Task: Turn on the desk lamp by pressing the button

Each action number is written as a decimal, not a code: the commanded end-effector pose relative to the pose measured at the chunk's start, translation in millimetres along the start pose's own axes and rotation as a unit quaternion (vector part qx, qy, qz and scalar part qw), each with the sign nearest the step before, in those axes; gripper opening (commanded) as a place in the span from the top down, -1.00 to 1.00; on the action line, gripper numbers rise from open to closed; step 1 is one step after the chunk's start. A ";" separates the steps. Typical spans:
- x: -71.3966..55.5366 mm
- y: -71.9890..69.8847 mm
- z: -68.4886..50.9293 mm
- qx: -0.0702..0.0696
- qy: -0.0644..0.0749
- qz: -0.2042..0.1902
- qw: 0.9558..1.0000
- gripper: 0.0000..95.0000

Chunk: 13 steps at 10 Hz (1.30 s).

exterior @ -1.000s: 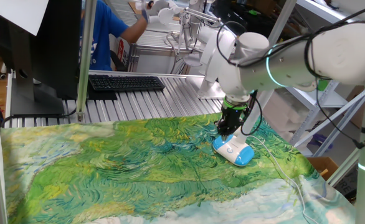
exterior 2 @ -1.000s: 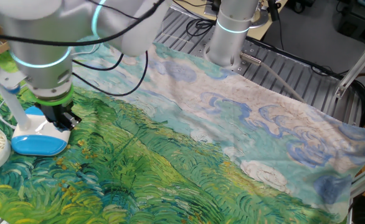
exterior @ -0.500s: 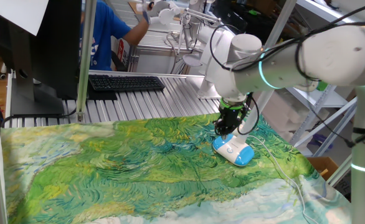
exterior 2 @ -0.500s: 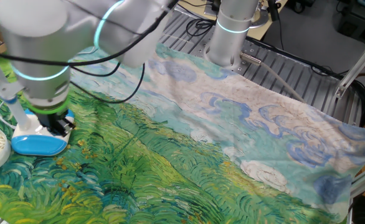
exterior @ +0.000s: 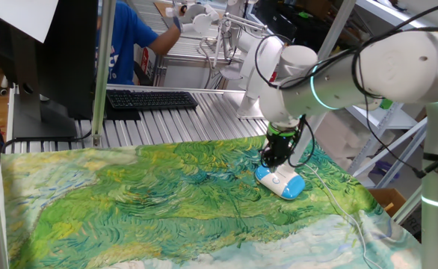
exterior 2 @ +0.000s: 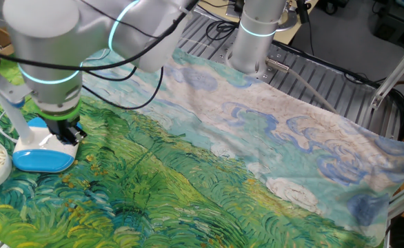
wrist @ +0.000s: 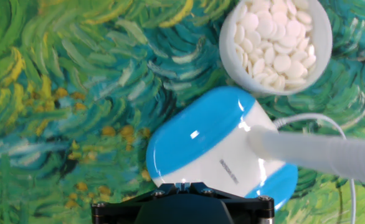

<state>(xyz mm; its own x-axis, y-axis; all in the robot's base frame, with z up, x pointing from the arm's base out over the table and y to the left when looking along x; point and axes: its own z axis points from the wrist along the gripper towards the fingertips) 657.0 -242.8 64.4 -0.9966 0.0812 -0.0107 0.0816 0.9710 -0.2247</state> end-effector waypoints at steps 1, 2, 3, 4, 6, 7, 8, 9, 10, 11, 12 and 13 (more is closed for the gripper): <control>2.2 0.8 2.2 0.002 0.003 0.005 1.000 1.00; 5.7 1.7 3.7 0.003 0.004 0.012 1.000 1.00; 7.3 1.7 4.4 0.003 0.004 0.015 1.000 1.00; 7.4 0.7 4.9 0.000 0.004 0.022 1.000 1.00; 5.9 -0.9 6.6 0.000 0.001 0.020 1.000 1.00; 4.2 -1.9 8.6 0.000 0.002 0.021 1.000 1.00; 1.6 -3.6 11.5 0.001 0.003 0.020 1.000 1.00; 0.1 -4.8 13.5 0.002 0.003 0.021 1.000 1.00; -2.5 -7.0 17.4 0.004 0.005 0.019 1.000 1.00; -2.7 -7.5 19.7 0.006 0.007 0.019 1.000 1.00; -1.5 -6.7 20.6 0.009 0.007 0.020 1.000 1.00; -0.1 -6.0 21.0 0.010 0.009 0.021 1.000 1.00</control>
<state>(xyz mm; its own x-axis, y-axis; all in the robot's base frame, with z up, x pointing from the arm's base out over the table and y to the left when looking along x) 657.6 -253.1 44.2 -0.9921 0.1255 -0.0023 0.1222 0.9617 -0.2452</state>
